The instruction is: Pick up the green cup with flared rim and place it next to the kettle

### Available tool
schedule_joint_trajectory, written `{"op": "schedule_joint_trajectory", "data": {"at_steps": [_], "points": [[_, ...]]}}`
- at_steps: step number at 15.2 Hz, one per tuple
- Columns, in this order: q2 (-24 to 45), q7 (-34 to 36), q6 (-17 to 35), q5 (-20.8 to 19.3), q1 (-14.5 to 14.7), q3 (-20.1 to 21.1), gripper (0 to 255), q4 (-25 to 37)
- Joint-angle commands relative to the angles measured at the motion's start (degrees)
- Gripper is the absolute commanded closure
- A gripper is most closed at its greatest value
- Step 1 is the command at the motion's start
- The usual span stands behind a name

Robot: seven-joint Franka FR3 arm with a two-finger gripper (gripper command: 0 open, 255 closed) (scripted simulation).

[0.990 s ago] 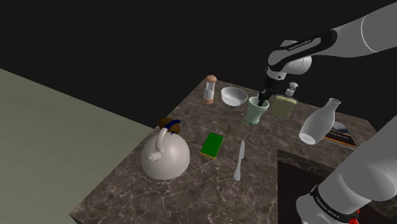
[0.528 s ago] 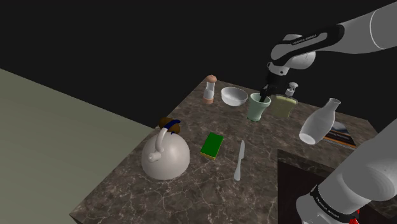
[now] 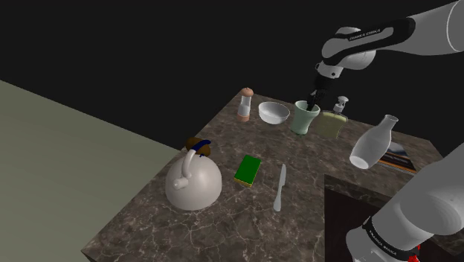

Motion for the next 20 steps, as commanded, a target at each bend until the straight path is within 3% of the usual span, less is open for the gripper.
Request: {"op": "schedule_joint_trajectory", "data": {"at_steps": [1,20], "points": [[-0.63,0.31,-1.51,-0.29,-0.03,0.05,255,0.94],[-3.08,2.42,-15.93,-1.40,0.07,0.56,255,13.15]]}}
